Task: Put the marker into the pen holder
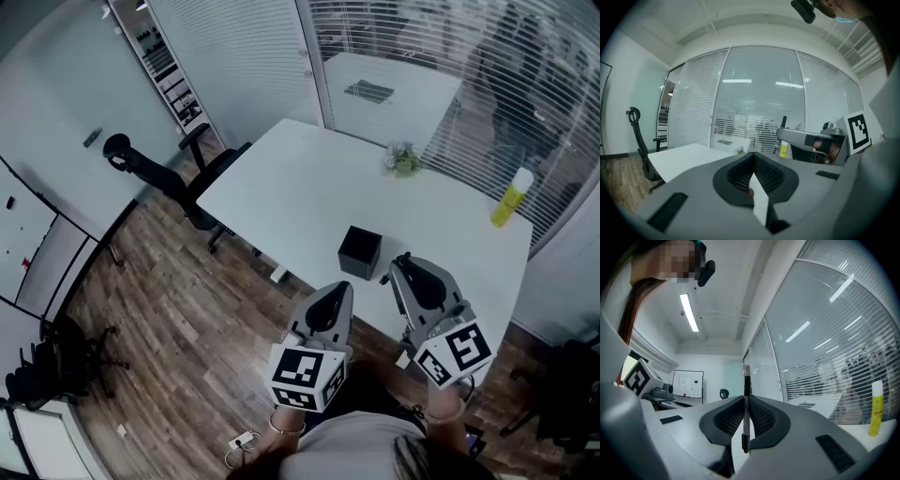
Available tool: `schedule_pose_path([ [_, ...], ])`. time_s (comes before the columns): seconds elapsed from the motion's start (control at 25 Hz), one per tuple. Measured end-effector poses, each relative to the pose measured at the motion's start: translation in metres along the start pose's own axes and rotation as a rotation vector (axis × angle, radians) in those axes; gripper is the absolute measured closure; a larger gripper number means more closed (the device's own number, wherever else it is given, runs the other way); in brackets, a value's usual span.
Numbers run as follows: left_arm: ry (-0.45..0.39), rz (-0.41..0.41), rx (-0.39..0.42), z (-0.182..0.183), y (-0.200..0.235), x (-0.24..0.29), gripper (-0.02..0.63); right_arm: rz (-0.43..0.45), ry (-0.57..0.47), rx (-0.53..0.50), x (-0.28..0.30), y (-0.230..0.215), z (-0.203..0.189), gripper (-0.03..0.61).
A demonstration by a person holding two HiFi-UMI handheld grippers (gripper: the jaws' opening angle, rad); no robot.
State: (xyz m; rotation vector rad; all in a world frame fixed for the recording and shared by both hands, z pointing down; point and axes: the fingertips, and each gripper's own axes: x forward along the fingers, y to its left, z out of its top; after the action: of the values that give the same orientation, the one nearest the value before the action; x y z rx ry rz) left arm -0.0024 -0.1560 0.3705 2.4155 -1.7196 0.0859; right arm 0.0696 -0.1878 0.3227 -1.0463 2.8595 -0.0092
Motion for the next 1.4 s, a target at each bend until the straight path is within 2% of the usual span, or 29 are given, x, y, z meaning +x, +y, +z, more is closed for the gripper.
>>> schedule_pose_path([
  [0.44, 0.015, -0.051, 0.015, 0.002, 0.016, 0.029, 0.595, -0.026, 0.016, 0.002, 0.027, -0.017, -0.013, 0.522],
  [0.8, 0.013, -0.101, 0.012, 0.012, 0.047, 0.048, 0.595, -0.067, 0.037, -0.020, 0.063, -0.027, -0.018, 0.523],
  [1.4, -0.005, -0.174, -0.002, 0.020, 0.079, 0.079, 0.595, -0.095, 0.145, -0.062, 0.112, -0.040, -0.057, 0.523],
])
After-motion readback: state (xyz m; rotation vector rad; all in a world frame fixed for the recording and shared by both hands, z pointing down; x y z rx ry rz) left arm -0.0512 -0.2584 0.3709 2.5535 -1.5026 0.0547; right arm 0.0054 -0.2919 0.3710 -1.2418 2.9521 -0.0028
